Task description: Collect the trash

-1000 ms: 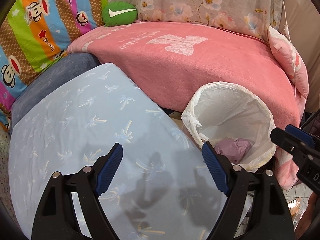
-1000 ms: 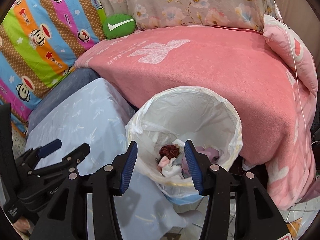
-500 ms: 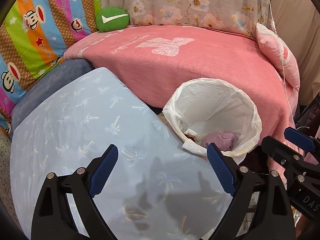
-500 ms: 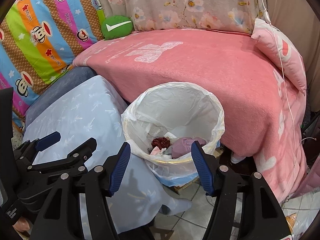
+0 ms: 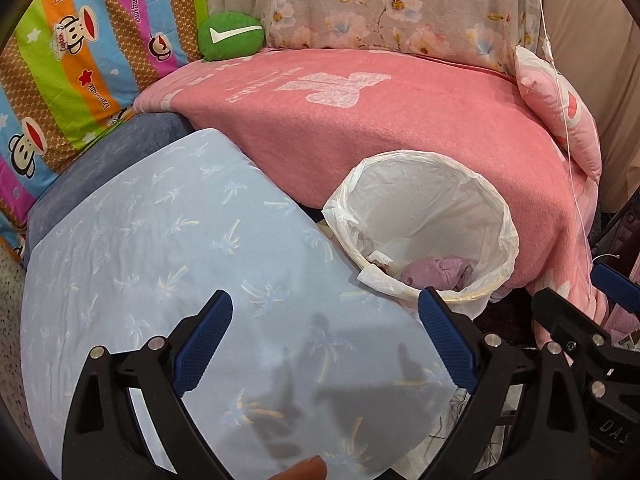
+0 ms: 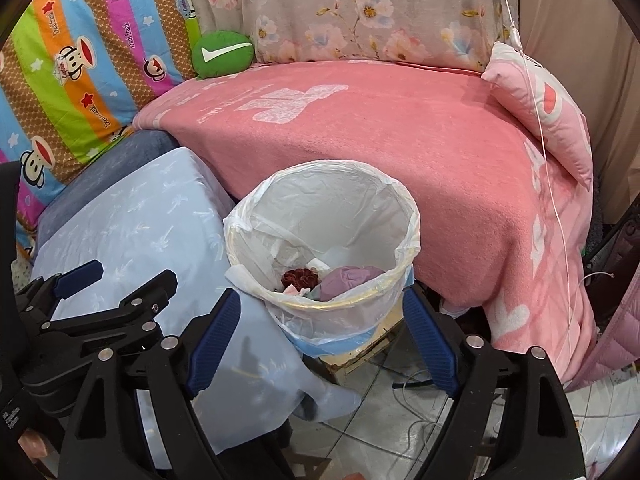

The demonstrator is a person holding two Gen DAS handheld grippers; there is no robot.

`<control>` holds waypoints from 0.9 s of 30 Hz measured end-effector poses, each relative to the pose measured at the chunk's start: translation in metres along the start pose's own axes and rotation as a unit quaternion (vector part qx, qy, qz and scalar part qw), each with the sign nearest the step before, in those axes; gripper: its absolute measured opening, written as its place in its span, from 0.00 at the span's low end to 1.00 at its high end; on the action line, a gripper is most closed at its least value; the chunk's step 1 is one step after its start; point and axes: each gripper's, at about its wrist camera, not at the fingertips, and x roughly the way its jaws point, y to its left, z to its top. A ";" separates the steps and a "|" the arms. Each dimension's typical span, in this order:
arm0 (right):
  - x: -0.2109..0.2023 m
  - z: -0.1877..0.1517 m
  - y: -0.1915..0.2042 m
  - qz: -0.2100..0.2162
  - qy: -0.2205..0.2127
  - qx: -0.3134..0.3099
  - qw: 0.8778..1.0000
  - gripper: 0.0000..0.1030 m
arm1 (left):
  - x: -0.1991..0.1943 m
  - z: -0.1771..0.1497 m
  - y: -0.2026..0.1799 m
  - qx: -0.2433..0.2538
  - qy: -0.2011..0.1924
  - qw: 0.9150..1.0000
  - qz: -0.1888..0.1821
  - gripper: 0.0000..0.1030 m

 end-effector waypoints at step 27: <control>-0.001 -0.010 -0.001 -0.015 -0.006 -0.017 1.000 0.95 | 0.004 -0.006 0.001 -0.020 0.011 1.000 0.014 0.90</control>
